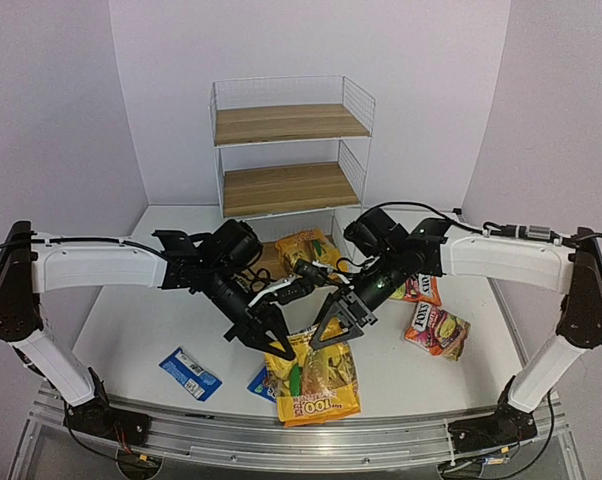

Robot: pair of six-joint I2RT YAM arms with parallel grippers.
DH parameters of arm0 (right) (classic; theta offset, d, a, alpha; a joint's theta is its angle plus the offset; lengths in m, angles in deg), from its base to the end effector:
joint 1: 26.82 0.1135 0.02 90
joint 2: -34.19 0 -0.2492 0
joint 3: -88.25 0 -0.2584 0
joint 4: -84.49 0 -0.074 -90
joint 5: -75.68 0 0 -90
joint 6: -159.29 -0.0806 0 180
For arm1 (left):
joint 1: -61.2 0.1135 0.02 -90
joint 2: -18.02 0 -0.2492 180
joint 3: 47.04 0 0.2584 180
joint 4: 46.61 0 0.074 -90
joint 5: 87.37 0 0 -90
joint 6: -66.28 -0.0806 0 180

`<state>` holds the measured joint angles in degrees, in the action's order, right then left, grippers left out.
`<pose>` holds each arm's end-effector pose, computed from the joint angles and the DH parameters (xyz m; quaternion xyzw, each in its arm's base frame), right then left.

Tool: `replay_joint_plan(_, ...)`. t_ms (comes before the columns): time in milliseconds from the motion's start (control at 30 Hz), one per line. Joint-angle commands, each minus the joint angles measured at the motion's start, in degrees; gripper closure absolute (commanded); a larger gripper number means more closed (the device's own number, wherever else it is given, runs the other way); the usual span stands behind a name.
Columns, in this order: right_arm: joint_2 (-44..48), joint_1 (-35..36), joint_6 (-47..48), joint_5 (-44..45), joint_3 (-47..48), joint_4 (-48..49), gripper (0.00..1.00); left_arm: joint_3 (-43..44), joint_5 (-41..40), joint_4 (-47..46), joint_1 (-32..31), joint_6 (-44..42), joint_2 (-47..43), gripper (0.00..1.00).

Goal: Place and organize the candy bags onto the shelf

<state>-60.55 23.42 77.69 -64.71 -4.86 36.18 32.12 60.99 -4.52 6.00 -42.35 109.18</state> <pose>0.1866 0.3214 0.2224 -0.5319 0.6941 0.4745 0.1006 0.1411 -0.3233 0.2147 0.6190 0.5738 -0.5248 0.1100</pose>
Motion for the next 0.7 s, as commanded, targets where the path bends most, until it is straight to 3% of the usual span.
replay_joint_plan(0, -0.49, 0.22, -1.44, -4.83, 0.02, -1.37, 0.83, 4.65, 2.59, -2.82, -0.24, -0.59, -1.22, 1.00)
replay_joint_plan(33, -0.42, 0.25, -1.78, -4.92, 0.01, -1.46, 0.94, 4.62, 1.72, -3.53, -0.19, 0.08, -1.40, 1.00)
replay_joint_plan(67, -0.17, 0.24, -2.09, -4.89, 0.01, -1.55, 0.99, 4.49, 0.52, -4.66, -0.18, 1.34, -1.65, 0.99)
replay_joint_plan(167, 1.32, 0.23, -3.78, -2.07, 0.02, -1.46, 1.00, 3.33, -3.75, -8.35, -0.17, 5.45, -3.26, 0.80)
replay_joint_plan(267, 3.71, 0.26, -6.45, 5.06, 0.19, -1.16, 1.00, 1.11, -12.66, -14.21, -0.17, 12.15, -6.34, 0.43)
replay_joint_plan(300, 4.92, 0.24, -8.36, 8.82, 0.28, -0.92, 1.00, 0.20, -16.72, -15.66, -0.17, 14.83, -7.84, 0.20)
replay_joint_plan(333, 6.13, 0.23, -10.39, 12.43, 0.27, -0.47, 1.00, -0.78, -20.40, -17.02, -0.17, 16.92, -9.45, 0.04)
replay_joint_plan(433, 10.57, 0.18, -16.06, 19.52, -0.96, 2.87, 1.00, -4.10, -32.01, -19.84, -0.17, 24.63, -14.46, 0.00)
replay_joint_plan(567, 19.00, 0.19, -27.11, 33.71, -4.47, 9.87, 1.00, -8.76, -57.38, -18.82, -0.11, 43.60, -21.02, 0.00)
replay_joint_plan(667, 26.01, 0.08, -36.76, 39.24, -11.15, 22.57, 1.00, -15.79, -62.47, -22.80, -0.13, 56.54, -25.88, 0.00)
